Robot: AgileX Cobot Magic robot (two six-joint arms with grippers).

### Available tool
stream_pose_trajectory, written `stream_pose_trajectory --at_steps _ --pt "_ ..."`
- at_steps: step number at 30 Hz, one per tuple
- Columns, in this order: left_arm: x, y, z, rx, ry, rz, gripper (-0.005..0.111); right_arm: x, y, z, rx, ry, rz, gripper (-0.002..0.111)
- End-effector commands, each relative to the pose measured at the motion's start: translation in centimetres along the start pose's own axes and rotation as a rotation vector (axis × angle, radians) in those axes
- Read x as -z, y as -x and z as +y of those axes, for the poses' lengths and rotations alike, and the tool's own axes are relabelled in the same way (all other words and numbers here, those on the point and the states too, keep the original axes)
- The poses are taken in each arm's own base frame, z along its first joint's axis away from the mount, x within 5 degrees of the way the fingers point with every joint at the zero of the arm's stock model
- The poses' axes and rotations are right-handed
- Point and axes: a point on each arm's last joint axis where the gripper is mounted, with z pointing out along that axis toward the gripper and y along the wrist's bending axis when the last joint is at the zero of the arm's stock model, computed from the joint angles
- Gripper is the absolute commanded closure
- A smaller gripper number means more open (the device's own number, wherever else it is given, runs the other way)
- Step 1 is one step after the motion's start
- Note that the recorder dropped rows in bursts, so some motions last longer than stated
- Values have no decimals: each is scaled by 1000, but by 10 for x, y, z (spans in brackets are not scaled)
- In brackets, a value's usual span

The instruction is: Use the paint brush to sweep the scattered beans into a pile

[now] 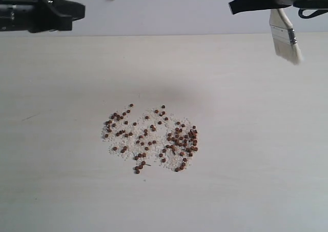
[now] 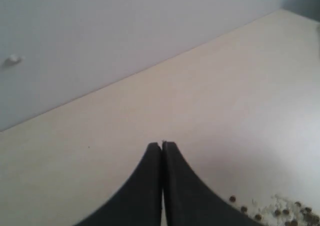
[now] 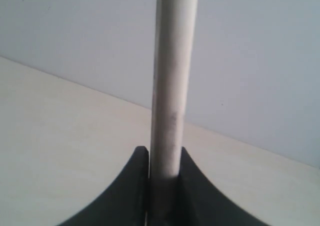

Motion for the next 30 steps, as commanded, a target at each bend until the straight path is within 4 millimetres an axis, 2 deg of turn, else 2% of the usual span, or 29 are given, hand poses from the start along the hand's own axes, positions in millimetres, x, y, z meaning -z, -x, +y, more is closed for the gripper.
stream_pose_trajectory --at_steps 1,6,12,16,19,25,30 --pt "44 -13 -18 -5 121 7 107 13 10 -10 -26 -35 -33 108" --pt "86 -22 -43 -18 171 -37 107 41 26 -27 -68 -42 -114 108" --pt "144 -37 -81 -34 204 -175 107 85 39 -41 -69 -29 -221 108" --pt "183 -61 -98 -11 313 -286 107 100 43 -48 -86 -10 -270 108" --pt "212 -82 -108 -20 428 -413 107 103 43 -47 -87 16 -284 108" --pt "244 -100 -125 21 451 -650 107 101 38 -34 -89 123 -303 108" --pt "234 -124 -113 104 531 -593 107 102 33 -19 -102 272 -328 108"
